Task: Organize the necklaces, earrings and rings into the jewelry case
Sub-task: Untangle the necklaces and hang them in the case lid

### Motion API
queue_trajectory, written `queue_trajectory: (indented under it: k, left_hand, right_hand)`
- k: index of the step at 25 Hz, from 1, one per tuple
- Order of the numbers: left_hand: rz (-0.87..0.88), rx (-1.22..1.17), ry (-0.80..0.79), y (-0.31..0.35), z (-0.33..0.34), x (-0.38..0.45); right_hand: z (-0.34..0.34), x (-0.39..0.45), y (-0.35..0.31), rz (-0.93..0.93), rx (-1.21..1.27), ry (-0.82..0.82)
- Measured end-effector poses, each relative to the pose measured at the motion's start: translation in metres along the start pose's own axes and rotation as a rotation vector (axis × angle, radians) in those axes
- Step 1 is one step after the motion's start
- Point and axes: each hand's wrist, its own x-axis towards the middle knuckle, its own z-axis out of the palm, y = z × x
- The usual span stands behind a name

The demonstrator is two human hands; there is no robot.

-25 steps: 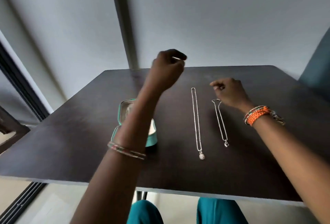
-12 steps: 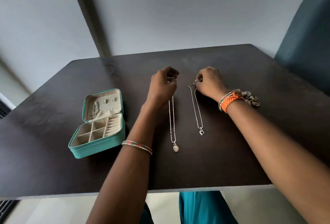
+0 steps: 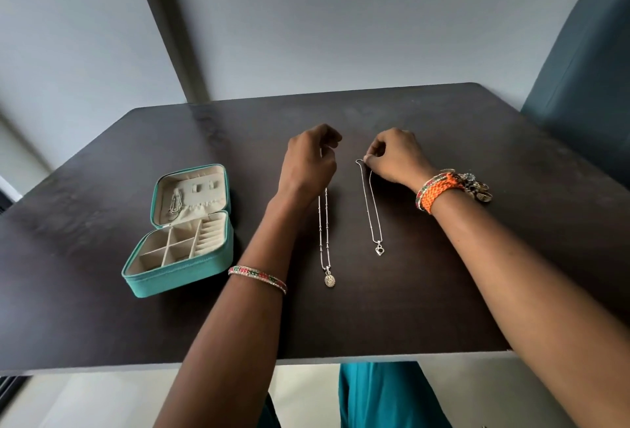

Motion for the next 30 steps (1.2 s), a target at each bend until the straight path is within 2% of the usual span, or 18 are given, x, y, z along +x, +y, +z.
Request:
queue_trajectory:
  k: [5,7,11,15,18,21,23,27,29,30]
  left_hand:
    - [-0.018,-0.087,-0.001,0.001,0.003,0.001]
    - [-0.085,-0.164,-0.022,0.0,0.004,0.002]
    - [-0.217,-0.444,-0.116,0.009,0.003,0.001]
    - [-0.35,-0.757,-0.267,0.026,-0.01,-0.007]
    - [-0.461,-0.883,-0.348,0.032,-0.018,-0.008]
    - [-0.532,-1.07,-0.324,0.035,-0.022,-0.005]
    - [-0.54,-1.227,-0.286,0.036,-0.022,-0.004]
    - [-0.488,-1.481,-0.253,0.034,-0.024,-0.003]
    - [-0.463,-1.568,-0.204,0.032,-0.025,-0.001]
    - [-0.458,-1.573,-0.184,0.03,-0.025,0.001]
  right_hand:
    - [0.002,-0.004,-0.006,-0.051,-0.064,-0.022]
    - [-0.001,-0.006,-0.012,-0.108,0.025,-0.023]
    - [-0.009,-0.013,-0.032,-0.244,0.27,0.066]
    - [-0.016,-0.019,-0.039,-0.317,0.334,0.129]
    - [-0.02,-0.017,-0.032,-0.264,0.343,0.264]
    - [-0.029,-0.012,-0.018,-0.081,0.41,0.425]
    - [-0.035,-0.009,-0.007,0.061,0.492,0.473]
    - [-0.038,-0.009,-0.005,0.187,0.566,0.457]
    - [-0.039,-0.01,-0.012,0.118,0.491,0.366]
    - [-0.041,-0.01,-0.015,0.059,0.482,0.259]
